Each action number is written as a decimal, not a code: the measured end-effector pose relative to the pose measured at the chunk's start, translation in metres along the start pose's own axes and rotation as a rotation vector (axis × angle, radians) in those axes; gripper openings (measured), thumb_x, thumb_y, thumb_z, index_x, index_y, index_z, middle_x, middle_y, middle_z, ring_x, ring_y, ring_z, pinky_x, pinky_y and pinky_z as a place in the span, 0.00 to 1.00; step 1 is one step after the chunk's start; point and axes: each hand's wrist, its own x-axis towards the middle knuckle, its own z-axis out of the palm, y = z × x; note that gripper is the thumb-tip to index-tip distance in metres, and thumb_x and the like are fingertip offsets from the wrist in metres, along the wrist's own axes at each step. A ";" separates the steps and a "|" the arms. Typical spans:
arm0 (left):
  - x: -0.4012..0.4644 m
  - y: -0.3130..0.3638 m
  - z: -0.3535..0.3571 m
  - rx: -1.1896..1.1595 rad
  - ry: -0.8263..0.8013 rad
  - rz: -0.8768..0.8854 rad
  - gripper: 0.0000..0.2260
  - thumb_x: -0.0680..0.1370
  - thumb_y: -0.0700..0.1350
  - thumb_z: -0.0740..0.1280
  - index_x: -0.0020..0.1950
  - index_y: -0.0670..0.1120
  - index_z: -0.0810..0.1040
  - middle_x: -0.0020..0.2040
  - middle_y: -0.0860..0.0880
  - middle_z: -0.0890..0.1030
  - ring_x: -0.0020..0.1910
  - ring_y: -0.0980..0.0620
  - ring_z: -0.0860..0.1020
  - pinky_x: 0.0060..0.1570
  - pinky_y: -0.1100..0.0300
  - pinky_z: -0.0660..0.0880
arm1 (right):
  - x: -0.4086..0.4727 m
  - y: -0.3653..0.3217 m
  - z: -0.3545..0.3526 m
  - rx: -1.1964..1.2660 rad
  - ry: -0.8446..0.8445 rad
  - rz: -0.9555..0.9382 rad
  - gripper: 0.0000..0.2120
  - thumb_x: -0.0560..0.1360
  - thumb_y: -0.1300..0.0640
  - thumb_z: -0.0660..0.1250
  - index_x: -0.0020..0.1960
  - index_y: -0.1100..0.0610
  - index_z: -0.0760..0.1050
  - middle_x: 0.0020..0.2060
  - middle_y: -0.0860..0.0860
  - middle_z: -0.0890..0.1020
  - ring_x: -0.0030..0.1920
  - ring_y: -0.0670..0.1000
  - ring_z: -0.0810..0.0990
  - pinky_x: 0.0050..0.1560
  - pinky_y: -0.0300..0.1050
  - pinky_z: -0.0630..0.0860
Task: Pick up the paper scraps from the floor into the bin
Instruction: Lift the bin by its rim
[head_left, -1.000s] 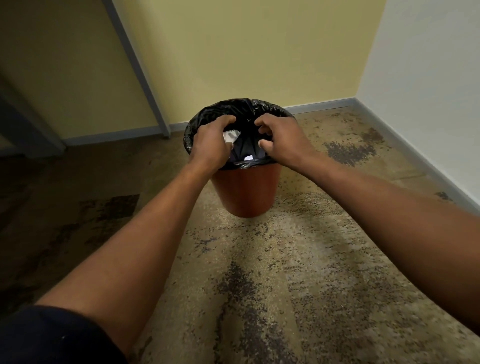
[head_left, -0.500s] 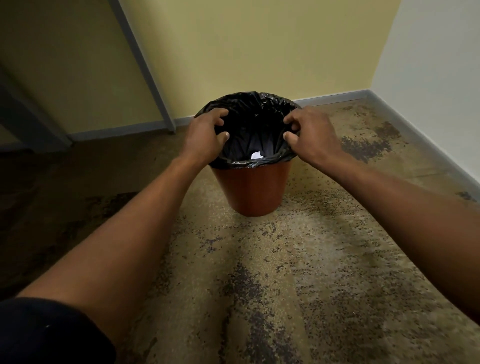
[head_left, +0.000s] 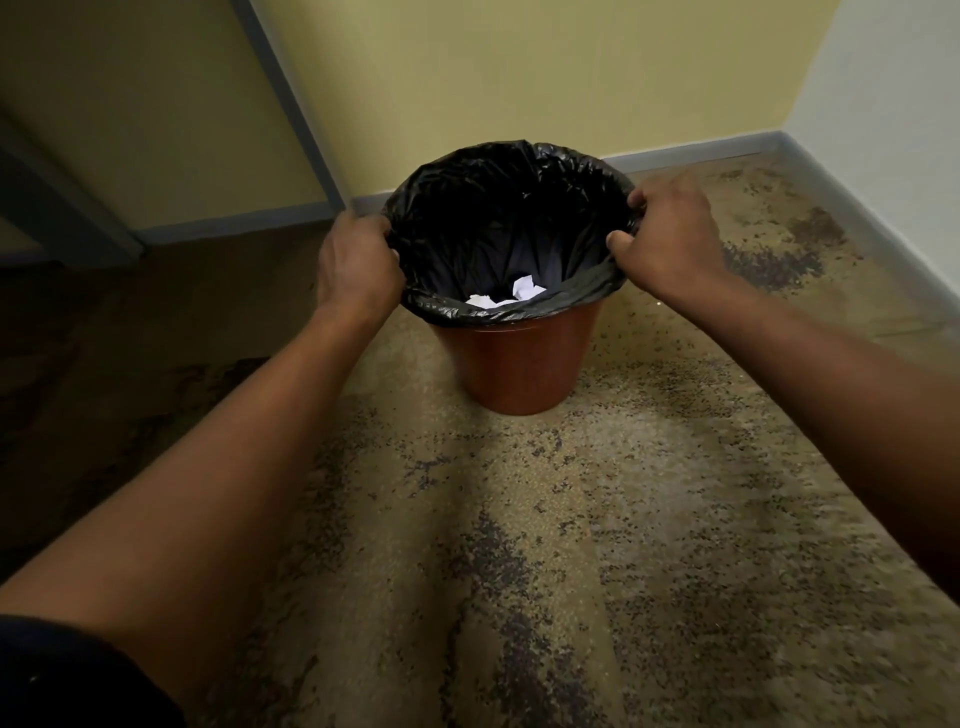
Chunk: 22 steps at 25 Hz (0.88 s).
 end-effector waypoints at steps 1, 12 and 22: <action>0.000 -0.001 -0.001 -0.006 -0.009 -0.029 0.08 0.80 0.40 0.63 0.57 0.42 0.80 0.57 0.41 0.78 0.55 0.40 0.78 0.52 0.49 0.76 | 0.001 0.000 -0.001 0.006 -0.014 0.022 0.18 0.73 0.54 0.70 0.60 0.59 0.74 0.60 0.59 0.72 0.55 0.59 0.75 0.50 0.46 0.68; 0.012 0.011 -0.019 -0.175 -0.239 -0.355 0.09 0.81 0.45 0.67 0.59 0.48 0.82 0.54 0.44 0.81 0.52 0.44 0.81 0.56 0.51 0.79 | 0.036 -0.003 -0.022 -0.078 -0.315 0.166 0.12 0.69 0.53 0.74 0.51 0.56 0.79 0.40 0.54 0.79 0.40 0.55 0.77 0.40 0.42 0.69; 0.023 0.034 -0.035 0.036 -0.376 -0.439 0.09 0.83 0.44 0.61 0.62 0.47 0.77 0.53 0.41 0.79 0.46 0.44 0.75 0.43 0.53 0.73 | 0.047 -0.010 -0.013 0.016 -0.373 0.314 0.07 0.80 0.58 0.61 0.55 0.58 0.74 0.41 0.55 0.79 0.42 0.56 0.79 0.38 0.44 0.68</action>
